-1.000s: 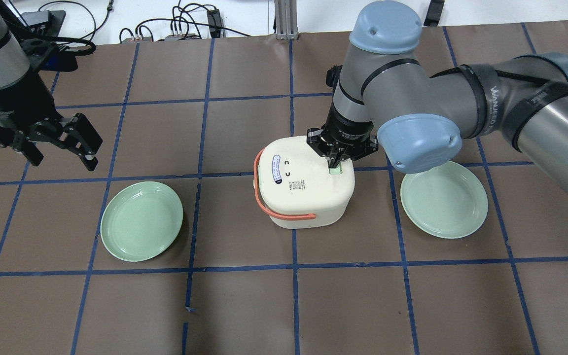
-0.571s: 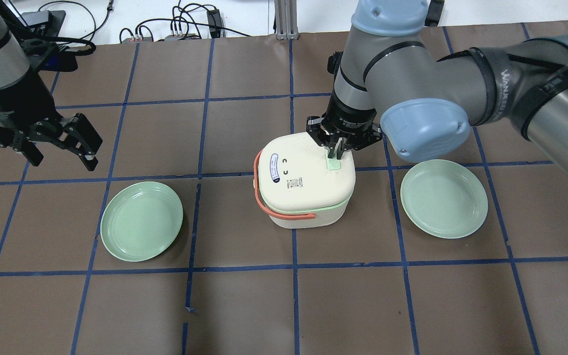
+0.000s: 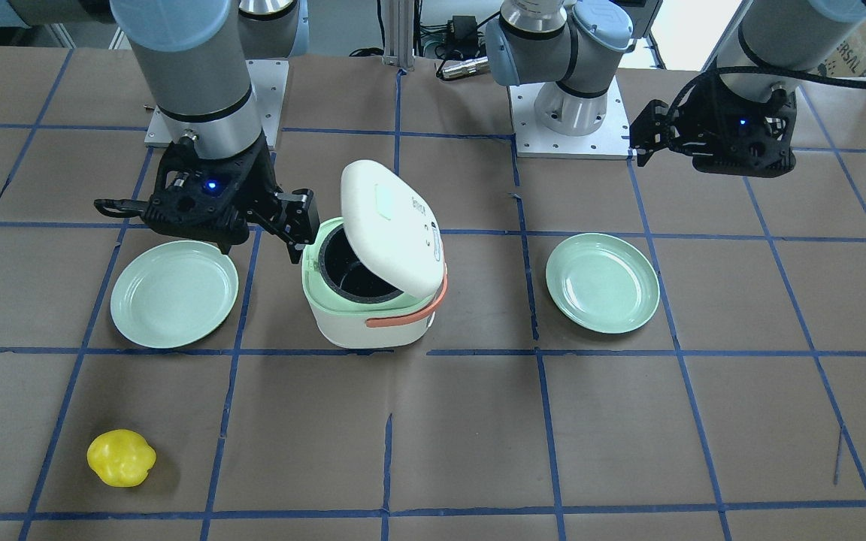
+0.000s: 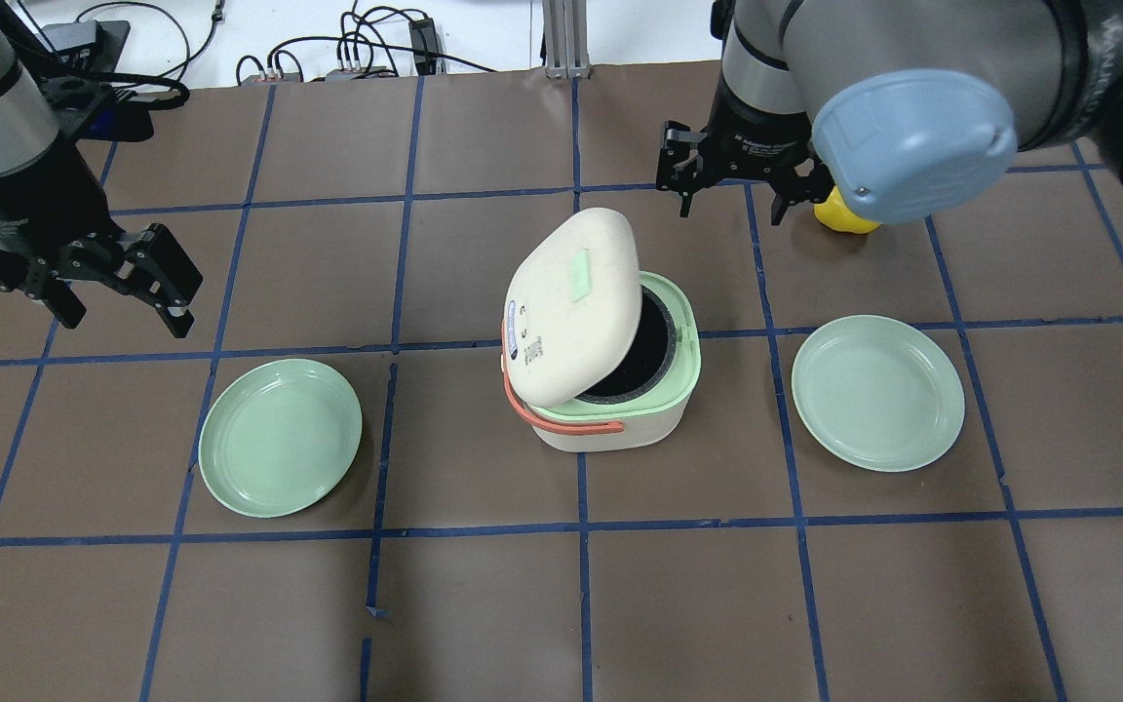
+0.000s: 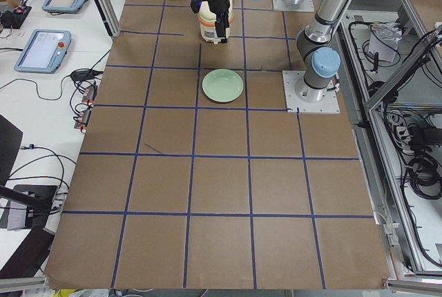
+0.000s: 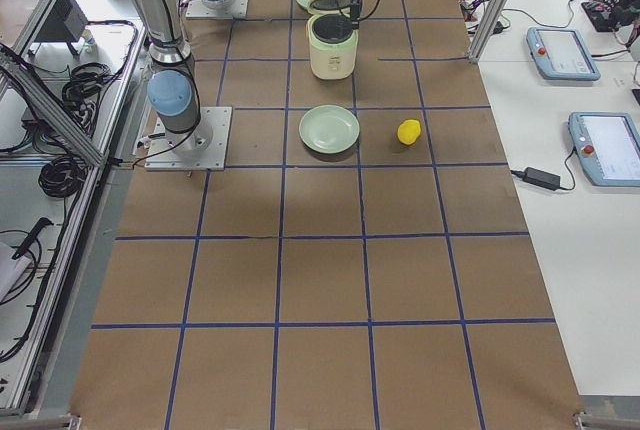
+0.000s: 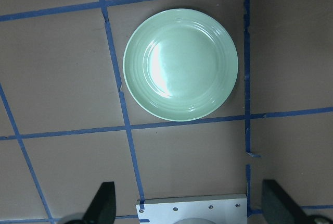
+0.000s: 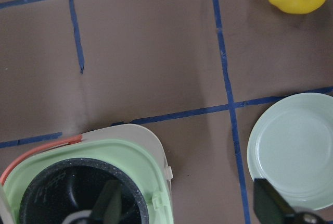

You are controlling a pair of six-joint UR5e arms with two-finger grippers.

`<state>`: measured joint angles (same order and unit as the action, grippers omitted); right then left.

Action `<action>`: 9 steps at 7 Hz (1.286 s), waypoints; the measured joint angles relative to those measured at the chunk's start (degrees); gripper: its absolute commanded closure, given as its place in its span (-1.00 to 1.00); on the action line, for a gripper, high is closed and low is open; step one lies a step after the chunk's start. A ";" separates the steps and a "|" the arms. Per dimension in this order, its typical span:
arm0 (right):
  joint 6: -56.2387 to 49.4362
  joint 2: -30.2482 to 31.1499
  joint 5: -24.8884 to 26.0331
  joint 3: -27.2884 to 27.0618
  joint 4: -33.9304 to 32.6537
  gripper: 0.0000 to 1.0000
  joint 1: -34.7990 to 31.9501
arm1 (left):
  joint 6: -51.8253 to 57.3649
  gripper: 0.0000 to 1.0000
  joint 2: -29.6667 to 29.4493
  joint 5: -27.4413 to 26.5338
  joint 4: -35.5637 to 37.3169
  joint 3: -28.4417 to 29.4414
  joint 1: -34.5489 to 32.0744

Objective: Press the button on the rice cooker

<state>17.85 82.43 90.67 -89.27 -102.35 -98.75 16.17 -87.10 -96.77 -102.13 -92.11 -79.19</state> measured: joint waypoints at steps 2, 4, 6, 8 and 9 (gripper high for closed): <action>-2.81 0.49 1.50 0.40 0.96 -0.99 1.80 | 0.00 -1.00 0.00 0.00 0.00 0.00 0.00; -6.18 1.34 5.10 0.51 1.74 -0.99 2.80 | 0.00 -1.00 0.00 0.00 0.00 0.00 0.00; -9.71 2.70 5.67 0.60 4.29 -0.99 6.07 | 0.00 -1.00 0.00 0.00 0.00 0.00 0.00; -10.93 5.16 4.80 0.62 8.31 -0.99 8.96 | 0.00 -1.00 0.00 0.00 0.00 0.00 0.00; -11.05 6.11 4.43 0.63 10.05 -0.99 9.67 | 0.00 -1.00 0.00 0.00 0.00 0.00 0.00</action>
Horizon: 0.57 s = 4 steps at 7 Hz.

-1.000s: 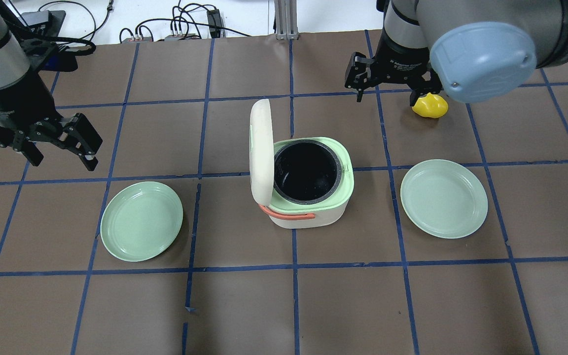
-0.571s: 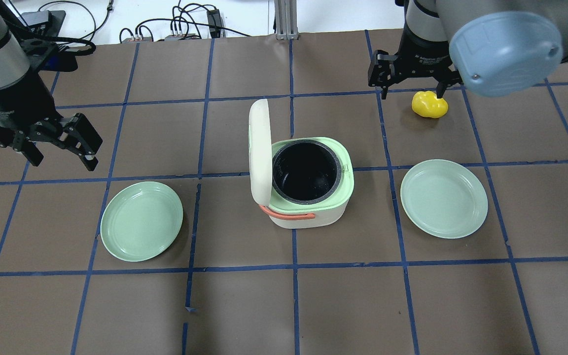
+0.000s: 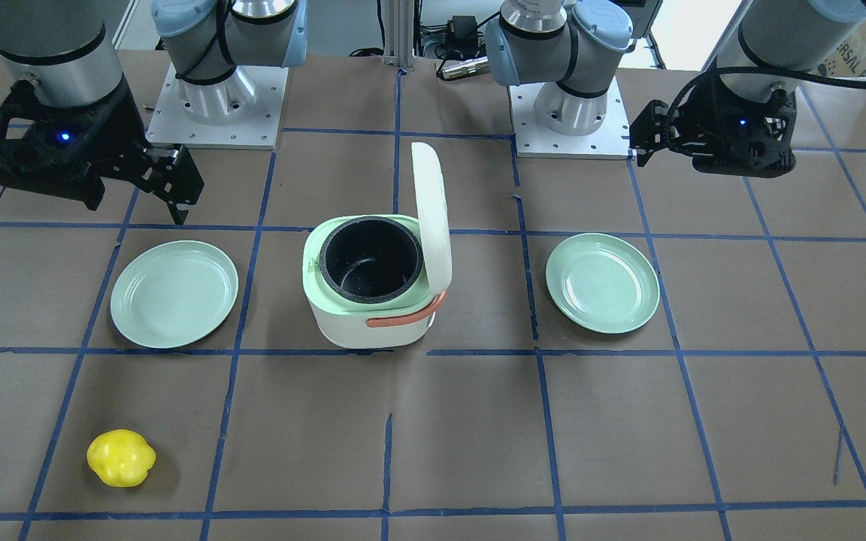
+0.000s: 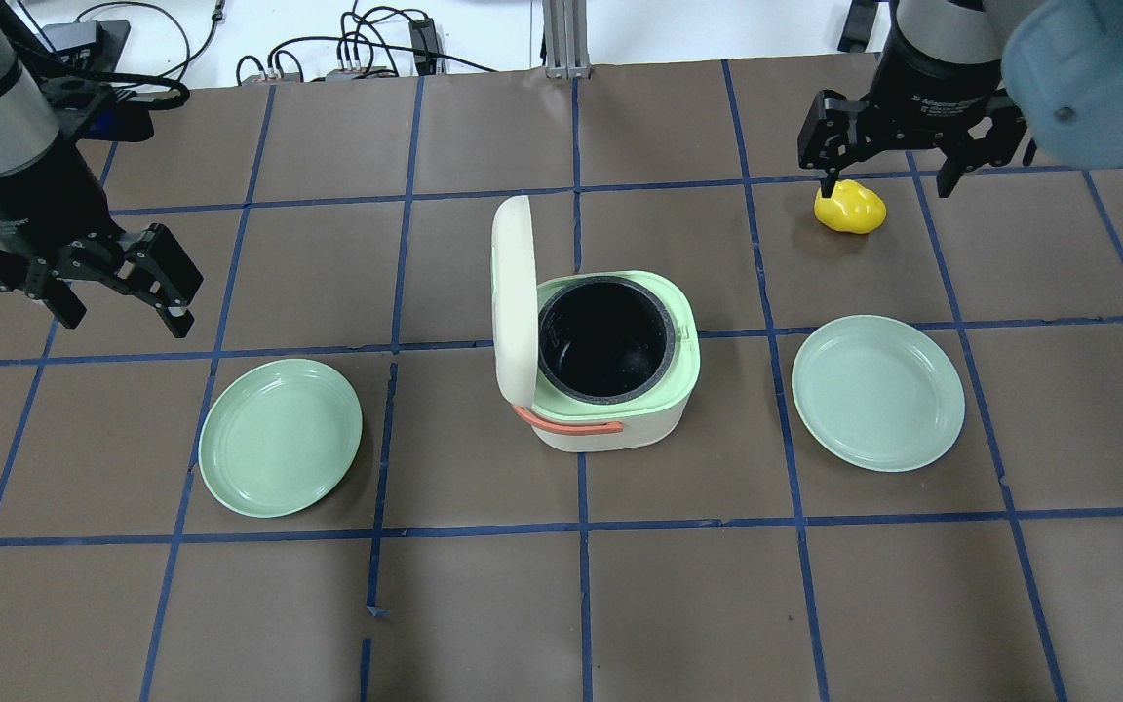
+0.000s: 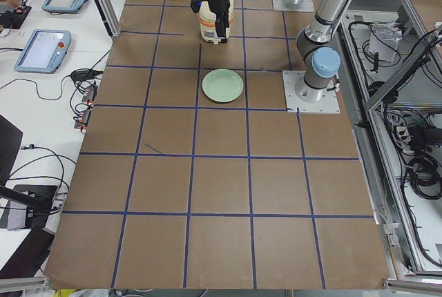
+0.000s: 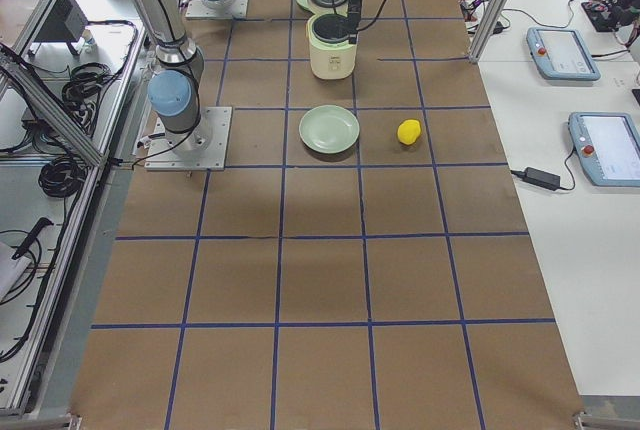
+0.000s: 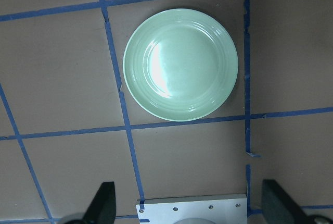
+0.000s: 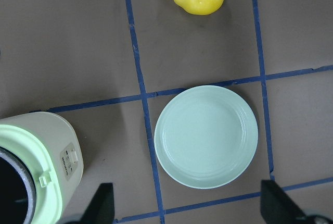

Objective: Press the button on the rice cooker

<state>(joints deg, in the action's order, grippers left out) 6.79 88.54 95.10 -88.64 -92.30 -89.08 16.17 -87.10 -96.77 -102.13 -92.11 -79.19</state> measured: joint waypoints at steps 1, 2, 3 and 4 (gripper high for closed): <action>-0.07 0.69 -1.13 -0.16 1.43 -1.00 0.24 | 0.00 -1.00 0.02 0.00 0.00 0.00 0.00; -0.19 1.29 -3.54 -0.51 2.41 -1.00 0.15 | 0.00 -1.00 0.03 0.00 0.00 0.00 0.00; -1.08 1.56 -5.60 -0.76 2.87 -1.00 0.10 | 0.00 -1.00 0.02 0.00 0.00 0.00 0.00; -2.51 1.72 -6.43 -0.87 3.01 -1.00 0.09 | 0.00 -1.00 0.02 0.00 0.00 0.00 0.00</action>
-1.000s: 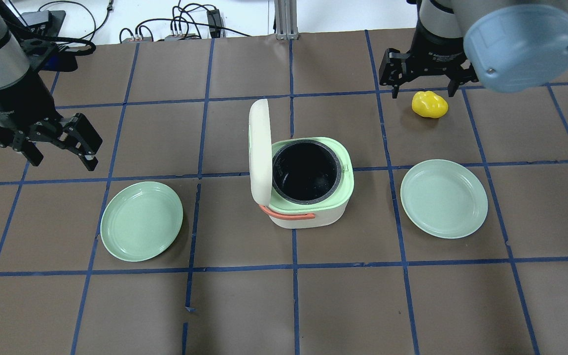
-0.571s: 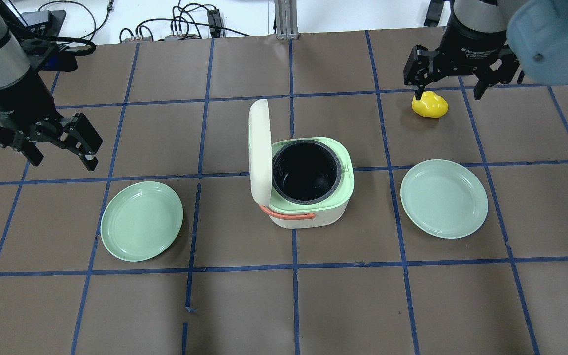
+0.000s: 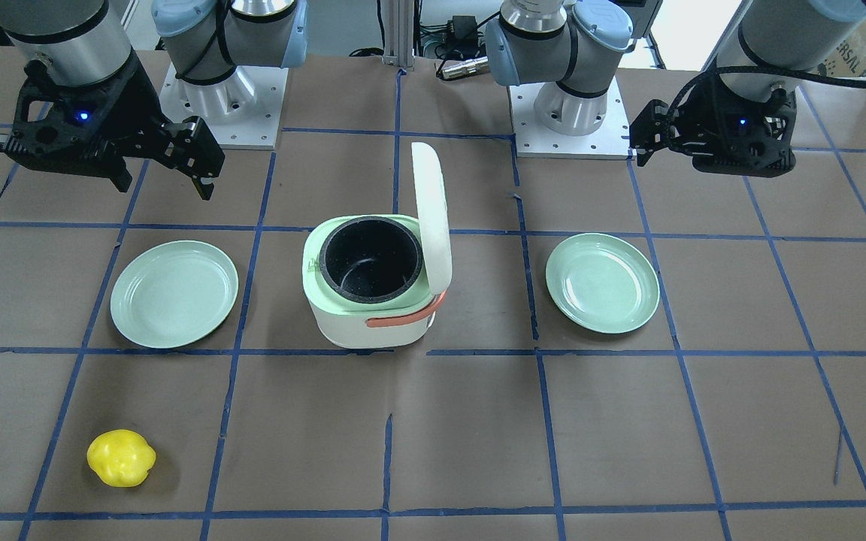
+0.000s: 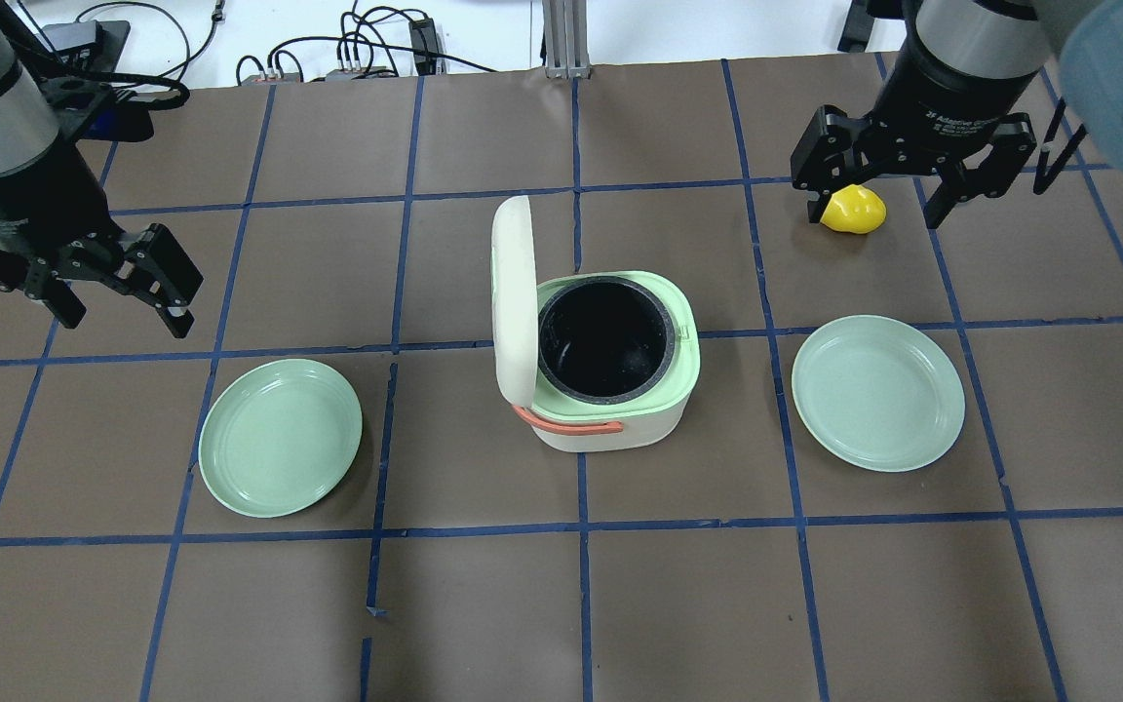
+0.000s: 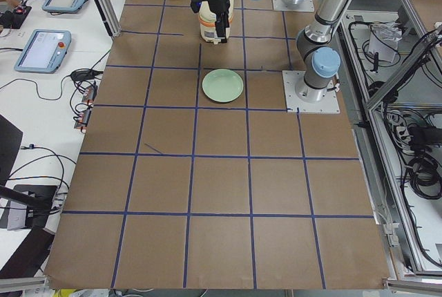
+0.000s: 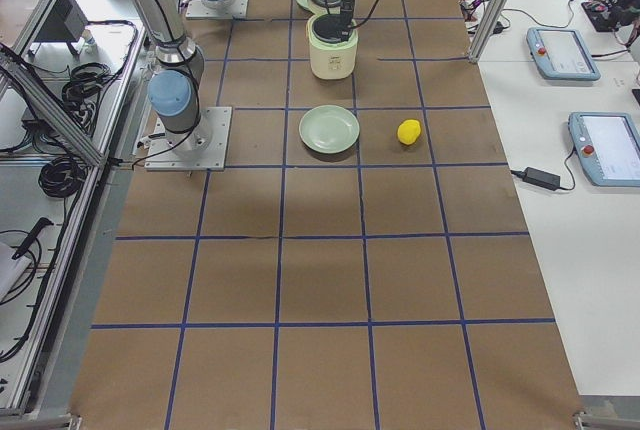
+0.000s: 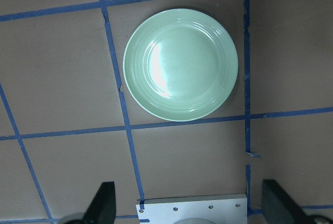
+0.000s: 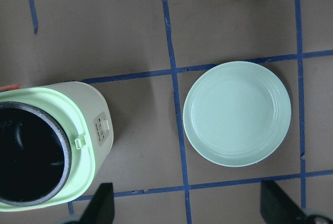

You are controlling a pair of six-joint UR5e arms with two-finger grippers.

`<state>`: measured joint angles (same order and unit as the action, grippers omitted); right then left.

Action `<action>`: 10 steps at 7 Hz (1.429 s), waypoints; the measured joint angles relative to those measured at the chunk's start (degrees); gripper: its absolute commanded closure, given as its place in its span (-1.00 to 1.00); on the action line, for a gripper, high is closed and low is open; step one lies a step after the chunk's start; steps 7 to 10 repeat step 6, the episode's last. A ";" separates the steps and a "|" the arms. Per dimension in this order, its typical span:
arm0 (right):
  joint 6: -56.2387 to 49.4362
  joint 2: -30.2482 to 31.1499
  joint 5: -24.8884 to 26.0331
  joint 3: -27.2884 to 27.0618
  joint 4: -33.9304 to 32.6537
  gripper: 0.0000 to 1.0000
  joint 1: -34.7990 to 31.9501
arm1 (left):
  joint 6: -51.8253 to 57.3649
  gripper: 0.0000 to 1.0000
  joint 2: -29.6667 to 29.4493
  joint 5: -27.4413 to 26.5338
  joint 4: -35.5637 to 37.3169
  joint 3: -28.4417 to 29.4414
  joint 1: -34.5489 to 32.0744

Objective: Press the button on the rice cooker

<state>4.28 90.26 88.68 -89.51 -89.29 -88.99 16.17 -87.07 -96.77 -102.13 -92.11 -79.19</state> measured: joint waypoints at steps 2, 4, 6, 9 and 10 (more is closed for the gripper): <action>-1.02 0.05 -0.28 -0.05 -0.12 -0.99 -0.08 | 0.00 -1.00 0.00 0.00 0.00 0.00 0.00; -1.11 0.01 -0.34 -0.19 -0.25 -0.99 -0.12 | 0.00 -1.00 0.01 0.00 0.00 0.00 0.00; -1.14 0.05 -0.65 -0.62 -0.31 -0.99 -0.13 | 0.00 -1.00 -0.01 0.00 0.00 0.00 0.00; -1.14 0.05 -0.65 -0.62 -0.31 -0.99 -0.13 | 0.00 -1.00 -0.01 0.00 0.00 0.00 0.00; -1.14 0.05 -0.65 -0.62 -0.31 -0.99 -0.13 | 0.00 -1.00 -0.01 0.00 0.00 0.00 0.00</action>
